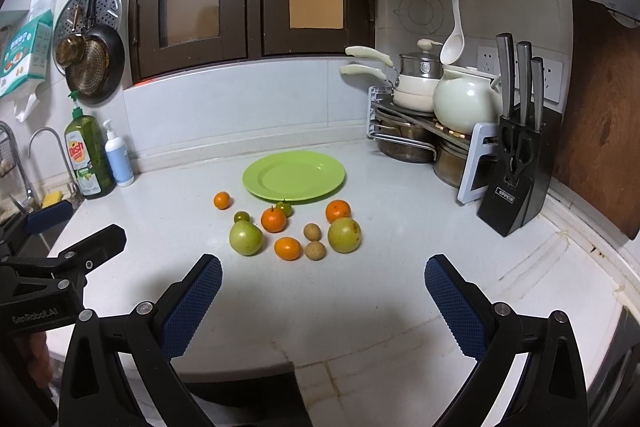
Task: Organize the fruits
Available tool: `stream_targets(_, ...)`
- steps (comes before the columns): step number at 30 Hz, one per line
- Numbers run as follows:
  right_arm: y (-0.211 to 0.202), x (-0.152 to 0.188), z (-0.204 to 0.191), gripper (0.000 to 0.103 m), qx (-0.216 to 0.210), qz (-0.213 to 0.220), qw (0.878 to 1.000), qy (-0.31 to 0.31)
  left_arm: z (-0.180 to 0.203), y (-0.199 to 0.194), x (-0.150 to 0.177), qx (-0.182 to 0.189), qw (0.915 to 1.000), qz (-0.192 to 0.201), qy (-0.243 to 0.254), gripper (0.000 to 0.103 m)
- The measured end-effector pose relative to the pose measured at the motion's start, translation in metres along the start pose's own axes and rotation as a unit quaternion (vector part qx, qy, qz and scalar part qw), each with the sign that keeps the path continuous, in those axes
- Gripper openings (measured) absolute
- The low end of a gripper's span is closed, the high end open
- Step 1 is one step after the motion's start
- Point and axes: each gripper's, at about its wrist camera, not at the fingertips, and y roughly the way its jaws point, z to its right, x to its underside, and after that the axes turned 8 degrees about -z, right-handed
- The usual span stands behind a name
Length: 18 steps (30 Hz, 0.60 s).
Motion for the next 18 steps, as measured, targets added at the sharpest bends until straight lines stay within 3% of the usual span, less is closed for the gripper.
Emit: stream_targets(18,0.017,-0.005,-0.010,0.102,0.003,-0.012,1.000,0.004,-0.013,0.020,-0.008,0.007,0.9998,-0.010,0.017,0.103)
